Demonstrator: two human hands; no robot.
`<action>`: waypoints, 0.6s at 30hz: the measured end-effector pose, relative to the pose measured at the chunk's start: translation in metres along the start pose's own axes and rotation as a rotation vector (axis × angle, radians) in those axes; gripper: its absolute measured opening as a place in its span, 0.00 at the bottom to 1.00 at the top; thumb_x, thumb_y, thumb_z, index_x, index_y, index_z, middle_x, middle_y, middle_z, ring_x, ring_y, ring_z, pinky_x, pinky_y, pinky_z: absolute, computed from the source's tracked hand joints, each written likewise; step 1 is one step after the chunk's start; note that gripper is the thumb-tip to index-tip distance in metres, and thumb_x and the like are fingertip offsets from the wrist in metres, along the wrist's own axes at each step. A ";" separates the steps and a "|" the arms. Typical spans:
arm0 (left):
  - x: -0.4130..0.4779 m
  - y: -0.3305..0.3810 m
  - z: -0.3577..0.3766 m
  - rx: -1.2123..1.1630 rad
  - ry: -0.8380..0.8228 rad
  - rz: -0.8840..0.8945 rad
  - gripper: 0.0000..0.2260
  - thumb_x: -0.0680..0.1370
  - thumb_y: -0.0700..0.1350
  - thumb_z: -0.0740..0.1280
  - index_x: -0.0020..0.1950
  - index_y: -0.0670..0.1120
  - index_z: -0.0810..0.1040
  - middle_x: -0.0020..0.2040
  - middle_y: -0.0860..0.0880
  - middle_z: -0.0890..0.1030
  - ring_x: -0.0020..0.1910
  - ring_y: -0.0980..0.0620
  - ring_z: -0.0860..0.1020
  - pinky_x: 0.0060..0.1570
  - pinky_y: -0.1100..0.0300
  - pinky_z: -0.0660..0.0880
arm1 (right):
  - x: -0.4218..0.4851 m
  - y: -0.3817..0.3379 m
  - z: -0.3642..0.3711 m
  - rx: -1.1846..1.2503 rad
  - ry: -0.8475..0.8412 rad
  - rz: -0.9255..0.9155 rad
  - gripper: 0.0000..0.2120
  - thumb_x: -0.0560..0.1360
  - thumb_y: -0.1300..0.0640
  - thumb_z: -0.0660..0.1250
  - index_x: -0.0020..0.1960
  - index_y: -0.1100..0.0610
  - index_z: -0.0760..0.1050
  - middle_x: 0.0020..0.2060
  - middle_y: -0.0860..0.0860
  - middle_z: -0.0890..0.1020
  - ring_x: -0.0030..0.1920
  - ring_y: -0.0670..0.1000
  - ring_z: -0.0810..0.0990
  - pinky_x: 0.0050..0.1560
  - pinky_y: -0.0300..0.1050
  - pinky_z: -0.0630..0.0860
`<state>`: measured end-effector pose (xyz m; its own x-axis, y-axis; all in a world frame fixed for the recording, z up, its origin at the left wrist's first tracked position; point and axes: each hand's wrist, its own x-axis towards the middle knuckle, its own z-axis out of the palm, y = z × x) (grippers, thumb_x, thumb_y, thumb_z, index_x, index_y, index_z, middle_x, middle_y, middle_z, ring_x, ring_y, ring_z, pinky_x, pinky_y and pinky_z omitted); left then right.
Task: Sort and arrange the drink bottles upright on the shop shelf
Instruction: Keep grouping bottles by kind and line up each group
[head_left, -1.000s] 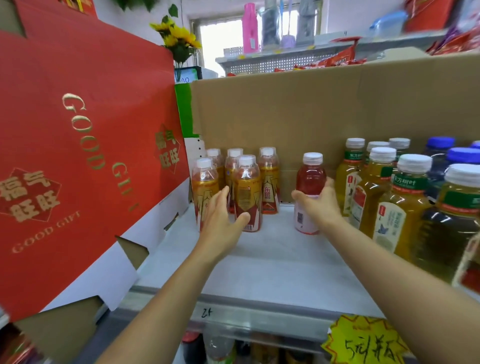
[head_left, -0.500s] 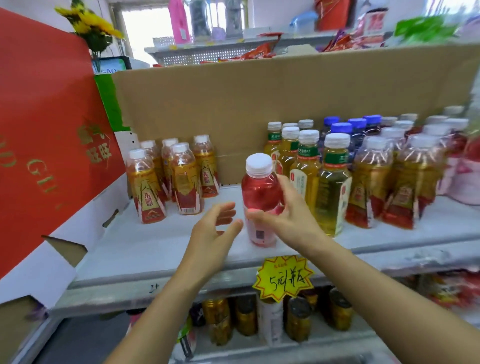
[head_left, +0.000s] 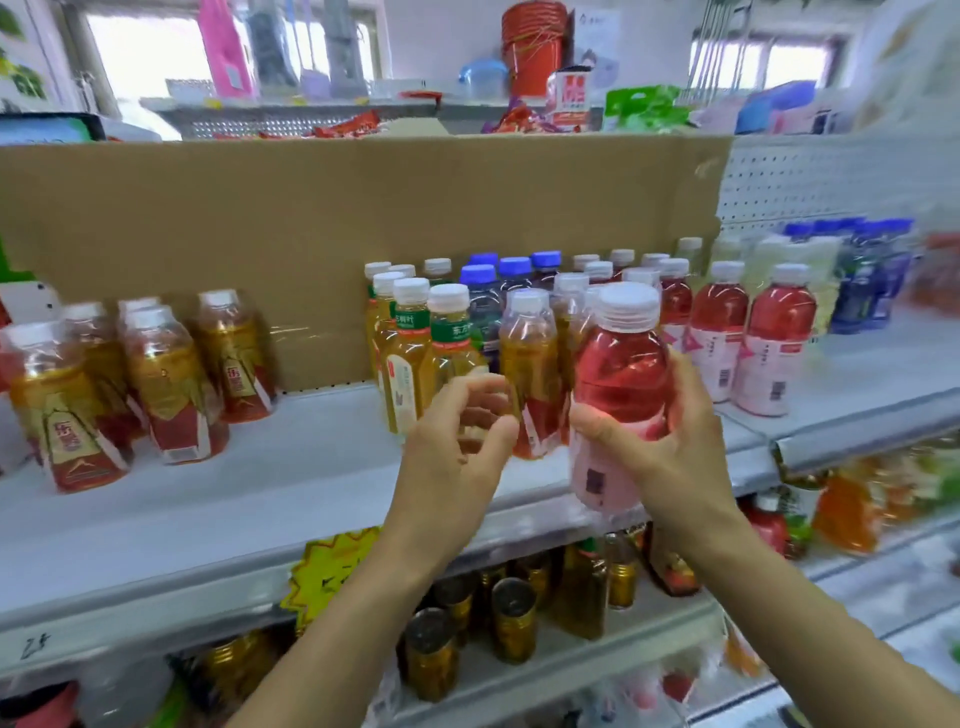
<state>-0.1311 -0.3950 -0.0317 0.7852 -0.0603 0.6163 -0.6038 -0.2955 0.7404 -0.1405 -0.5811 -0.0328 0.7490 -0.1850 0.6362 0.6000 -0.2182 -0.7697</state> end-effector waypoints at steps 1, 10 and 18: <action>0.005 0.000 0.018 0.022 -0.012 0.001 0.12 0.79 0.43 0.69 0.62 0.54 0.76 0.53 0.57 0.79 0.52 0.59 0.79 0.46 0.67 0.77 | 0.006 0.007 -0.016 -0.011 0.036 0.008 0.27 0.65 0.44 0.78 0.60 0.38 0.71 0.52 0.38 0.82 0.51 0.39 0.82 0.46 0.28 0.76; 0.047 -0.016 0.135 0.318 0.130 -0.052 0.34 0.76 0.51 0.73 0.77 0.54 0.58 0.72 0.57 0.61 0.72 0.58 0.60 0.73 0.55 0.65 | 0.090 0.091 -0.109 -0.072 0.119 0.127 0.26 0.67 0.48 0.79 0.61 0.47 0.72 0.49 0.43 0.82 0.45 0.35 0.80 0.45 0.38 0.73; 0.056 -0.026 0.149 0.493 0.325 0.001 0.31 0.75 0.48 0.74 0.74 0.51 0.64 0.70 0.54 0.65 0.68 0.61 0.61 0.69 0.71 0.60 | 0.130 0.141 -0.122 -0.163 0.070 0.220 0.35 0.66 0.44 0.78 0.68 0.49 0.68 0.57 0.48 0.80 0.58 0.51 0.79 0.63 0.57 0.75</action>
<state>-0.0512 -0.5329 -0.0563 0.6553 0.2109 0.7253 -0.4088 -0.7084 0.5753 0.0074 -0.7528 -0.0523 0.8316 -0.3098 0.4609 0.3675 -0.3153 -0.8750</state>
